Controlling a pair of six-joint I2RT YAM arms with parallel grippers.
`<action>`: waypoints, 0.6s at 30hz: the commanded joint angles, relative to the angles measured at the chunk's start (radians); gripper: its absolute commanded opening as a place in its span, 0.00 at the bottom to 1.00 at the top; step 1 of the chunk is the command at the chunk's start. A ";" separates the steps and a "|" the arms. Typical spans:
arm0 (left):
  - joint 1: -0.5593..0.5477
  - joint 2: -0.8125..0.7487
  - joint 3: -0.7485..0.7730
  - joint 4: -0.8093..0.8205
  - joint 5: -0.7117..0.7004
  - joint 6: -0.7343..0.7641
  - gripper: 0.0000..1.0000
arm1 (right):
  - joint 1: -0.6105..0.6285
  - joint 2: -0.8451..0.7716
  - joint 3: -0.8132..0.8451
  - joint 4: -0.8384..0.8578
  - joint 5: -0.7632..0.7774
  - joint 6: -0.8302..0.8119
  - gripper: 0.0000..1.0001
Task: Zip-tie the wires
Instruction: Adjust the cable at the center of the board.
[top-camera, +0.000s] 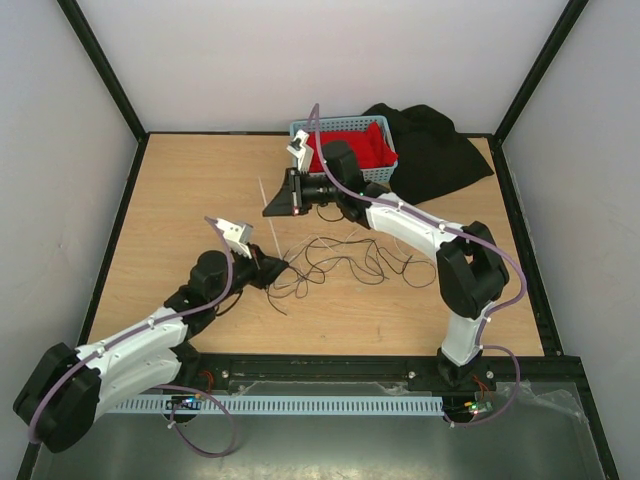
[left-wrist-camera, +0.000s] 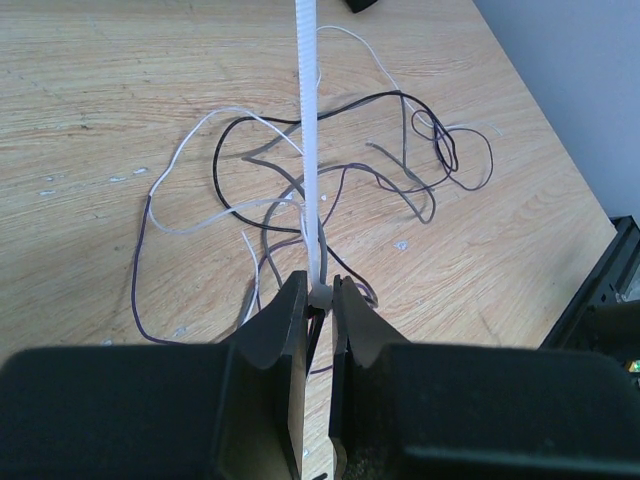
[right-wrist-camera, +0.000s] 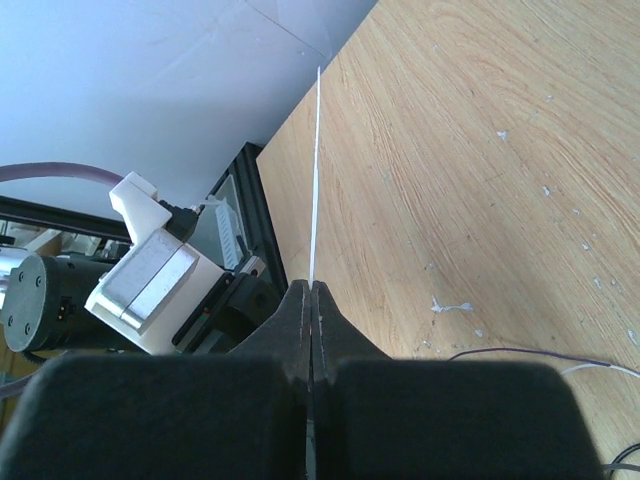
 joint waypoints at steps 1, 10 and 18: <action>-0.031 0.036 -0.016 -0.235 0.088 -0.010 0.00 | -0.049 -0.075 0.073 0.216 0.025 0.011 0.00; 0.066 -0.043 0.187 -0.608 0.040 -0.007 0.00 | -0.170 -0.252 -0.138 0.231 0.051 -0.061 0.65; 0.184 -0.063 0.352 -0.832 0.102 0.041 0.00 | -0.236 -0.462 -0.421 0.157 0.196 -0.264 0.99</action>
